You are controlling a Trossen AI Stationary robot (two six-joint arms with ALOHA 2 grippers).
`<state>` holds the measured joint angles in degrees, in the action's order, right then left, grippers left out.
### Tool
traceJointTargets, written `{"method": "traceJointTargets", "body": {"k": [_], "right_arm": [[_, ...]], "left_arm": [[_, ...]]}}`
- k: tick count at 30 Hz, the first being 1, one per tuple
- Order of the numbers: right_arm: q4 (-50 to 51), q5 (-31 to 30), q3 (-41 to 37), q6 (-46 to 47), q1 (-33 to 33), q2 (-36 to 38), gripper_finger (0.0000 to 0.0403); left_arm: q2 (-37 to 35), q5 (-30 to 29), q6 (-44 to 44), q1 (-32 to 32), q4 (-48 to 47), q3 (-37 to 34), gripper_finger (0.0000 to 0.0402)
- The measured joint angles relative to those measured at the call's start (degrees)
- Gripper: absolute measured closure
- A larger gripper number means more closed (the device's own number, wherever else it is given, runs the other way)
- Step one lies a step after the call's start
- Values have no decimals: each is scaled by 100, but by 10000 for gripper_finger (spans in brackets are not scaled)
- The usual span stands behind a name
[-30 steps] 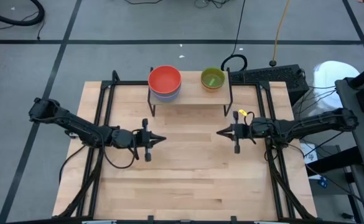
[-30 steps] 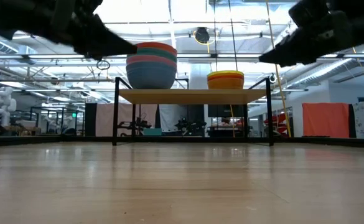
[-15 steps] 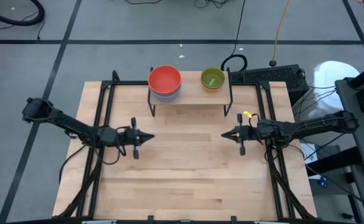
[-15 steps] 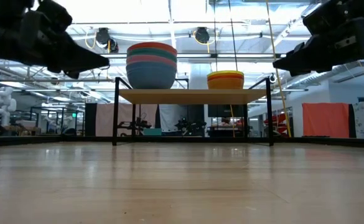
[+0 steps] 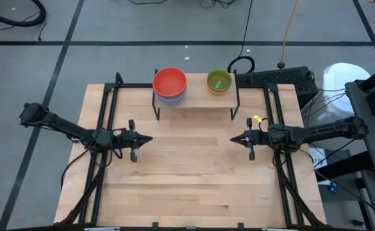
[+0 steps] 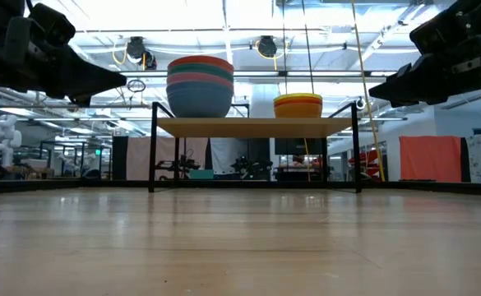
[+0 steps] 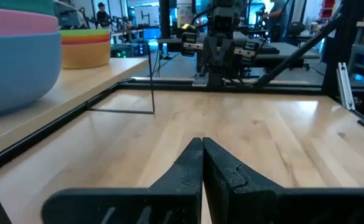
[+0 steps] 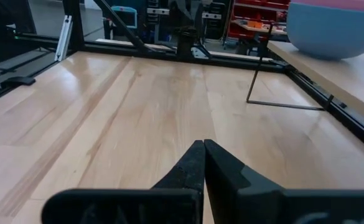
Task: Place and stack bowls onto a shelf
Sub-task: Return to Home Position
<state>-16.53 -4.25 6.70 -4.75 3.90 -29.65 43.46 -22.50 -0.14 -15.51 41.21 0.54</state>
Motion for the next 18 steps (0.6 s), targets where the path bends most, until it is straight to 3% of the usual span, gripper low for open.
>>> {"method": "traceJointTargets", "body": {"k": [18], "right_arm": [[691, 157, -14, -62, 108, 1077, 401]], "left_arm": [[-194, -1, 114, 0, -280, 0, 397]]}}
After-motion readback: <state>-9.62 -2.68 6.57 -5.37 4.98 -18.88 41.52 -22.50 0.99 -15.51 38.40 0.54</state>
